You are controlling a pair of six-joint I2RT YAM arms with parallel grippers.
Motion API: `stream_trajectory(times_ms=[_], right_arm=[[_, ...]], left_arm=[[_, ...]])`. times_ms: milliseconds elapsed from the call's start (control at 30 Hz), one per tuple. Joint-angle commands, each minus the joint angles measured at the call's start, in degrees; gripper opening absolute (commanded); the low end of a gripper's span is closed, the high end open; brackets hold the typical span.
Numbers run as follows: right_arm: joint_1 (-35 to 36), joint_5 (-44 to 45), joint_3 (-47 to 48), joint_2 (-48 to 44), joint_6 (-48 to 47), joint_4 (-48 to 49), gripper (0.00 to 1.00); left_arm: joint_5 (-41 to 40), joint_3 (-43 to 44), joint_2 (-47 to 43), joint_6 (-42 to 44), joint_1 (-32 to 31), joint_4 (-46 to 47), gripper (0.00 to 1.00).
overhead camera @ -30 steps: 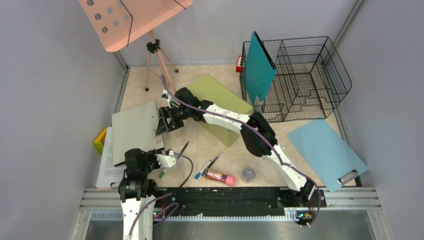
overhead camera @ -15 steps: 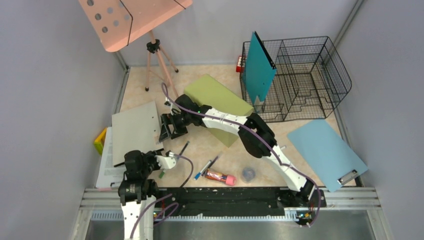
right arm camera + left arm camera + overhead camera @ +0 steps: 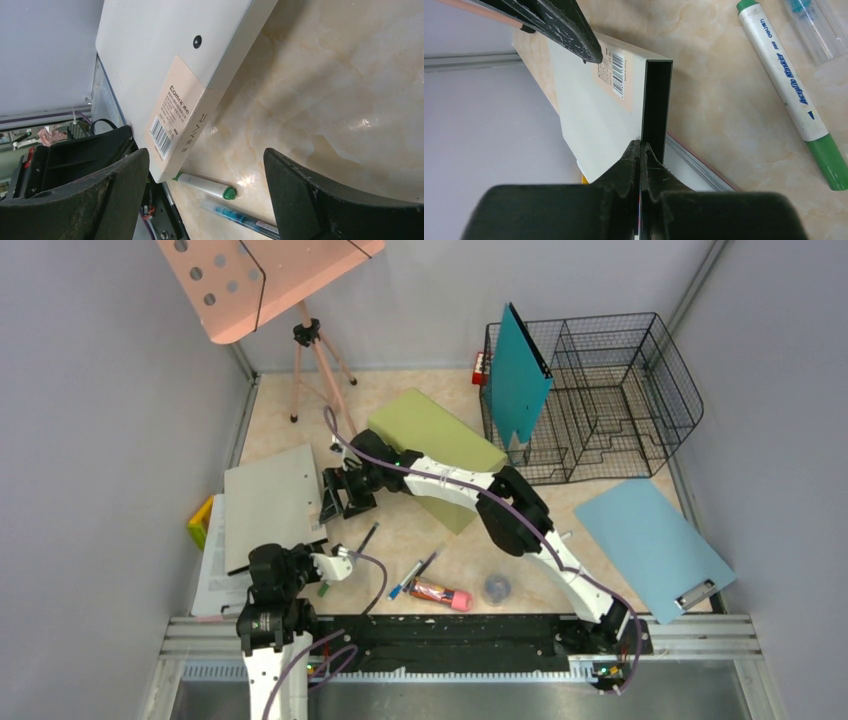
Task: Organize the desk
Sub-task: Pick up the folder from the corner of the board.
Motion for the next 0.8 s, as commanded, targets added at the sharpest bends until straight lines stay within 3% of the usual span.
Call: stream_trajectory(times_ms=[0,333,767], right_arm=[[1.9,1.6,1.3,0.3,-1.7,-2.3,0.83],[4.0,6.8,5.5,-2.0,-6.5,-6.1,0.82],[4.2,4.0,3.5,-0.1,-0.9,-2.3,0.82]], left_arm=[[1.4,1.1,-2.6,0.6,-0.2,0.9,0.00],[1.4,0.4,-4.2,0.7,-0.2,0.2,0.00],[1.5,0.6,-4.8,0.4,-0.1,0.1,0.00]])
